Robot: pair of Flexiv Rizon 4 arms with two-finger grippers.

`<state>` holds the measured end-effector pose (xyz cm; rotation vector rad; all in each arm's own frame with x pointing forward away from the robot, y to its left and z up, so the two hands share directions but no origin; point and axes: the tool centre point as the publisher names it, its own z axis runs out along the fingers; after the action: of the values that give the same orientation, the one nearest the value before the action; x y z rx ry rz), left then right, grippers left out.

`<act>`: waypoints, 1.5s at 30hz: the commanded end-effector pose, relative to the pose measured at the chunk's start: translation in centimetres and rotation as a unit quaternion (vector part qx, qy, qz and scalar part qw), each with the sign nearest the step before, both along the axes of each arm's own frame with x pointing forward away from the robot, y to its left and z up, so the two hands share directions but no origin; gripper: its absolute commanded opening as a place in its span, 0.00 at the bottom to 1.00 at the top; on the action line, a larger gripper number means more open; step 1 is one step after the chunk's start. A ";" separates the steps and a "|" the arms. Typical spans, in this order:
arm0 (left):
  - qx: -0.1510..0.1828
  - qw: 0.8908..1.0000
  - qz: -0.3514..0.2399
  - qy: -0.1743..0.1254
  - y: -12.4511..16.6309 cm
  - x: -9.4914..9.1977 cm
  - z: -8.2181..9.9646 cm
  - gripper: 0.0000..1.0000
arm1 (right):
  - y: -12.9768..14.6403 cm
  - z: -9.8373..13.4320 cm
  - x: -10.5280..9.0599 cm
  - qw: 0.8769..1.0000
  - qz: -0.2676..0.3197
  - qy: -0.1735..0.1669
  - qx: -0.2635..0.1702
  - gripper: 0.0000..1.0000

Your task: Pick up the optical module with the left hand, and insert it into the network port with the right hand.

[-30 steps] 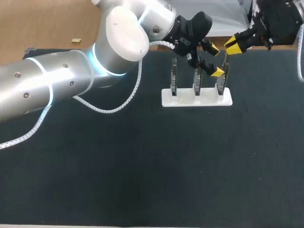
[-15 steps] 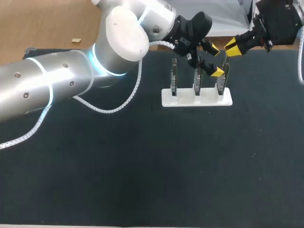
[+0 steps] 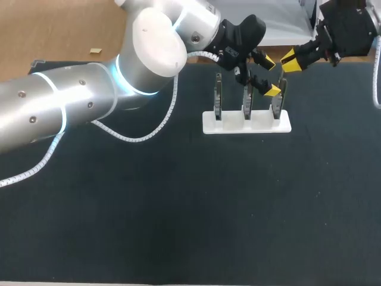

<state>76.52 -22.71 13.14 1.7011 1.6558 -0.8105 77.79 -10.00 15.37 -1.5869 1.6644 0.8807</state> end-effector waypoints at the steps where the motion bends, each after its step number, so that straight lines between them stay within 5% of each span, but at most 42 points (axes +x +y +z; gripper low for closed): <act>1: 0.002 1.000 -0.001 0.002 -0.1 0.2 0.0 1.00 | 0.1 -0.1 -0.2 1.000 -0.004 0.000 0.001 0.09; 2: 0.002 1.000 -0.001 0.002 -0.1 0.2 0.0 1.00 | 0.1 -0.1 -0.2 1.000 -0.005 0.000 0.002 0.46; 3: 0.002 1.000 -0.001 0.002 -0.1 0.2 0.0 1.00 | 0.1 -0.1 -0.2 1.000 -0.006 0.000 0.002 1.00; 20: 0.002 1.000 -0.001 0.002 -0.1 0.2 0.0 1.00 | -1.4 3.1 0.0 0.997 0.001 0.000 0.073 1.00; 21: 0.002 1.000 -0.001 0.002 -0.1 0.2 0.0 1.00 | -1.3 3.1 0.1 0.998 0.003 -0.001 0.070 0.79; 22: 0.002 1.000 -0.001 0.002 -0.1 0.2 0.0 1.00 | -1.3 3.1 0.1 0.998 0.005 -0.002 0.068 0.31; 23: 0.002 1.000 -0.001 0.002 -0.1 0.2 0.0 1.00 | -1.2 3.0 0.2 0.998 0.008 -0.003 0.066 0.00; 45: 0.002 1.000 -0.001 0.002 -0.1 0.2 0.0 1.00 | 0.2 1.4 0.5 0.999 0.022 0.005 0.040 0.00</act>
<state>76.52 -22.71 13.14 1.7011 1.6556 -0.8107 78.04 -9.98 16.90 -1.5638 1.5812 0.9659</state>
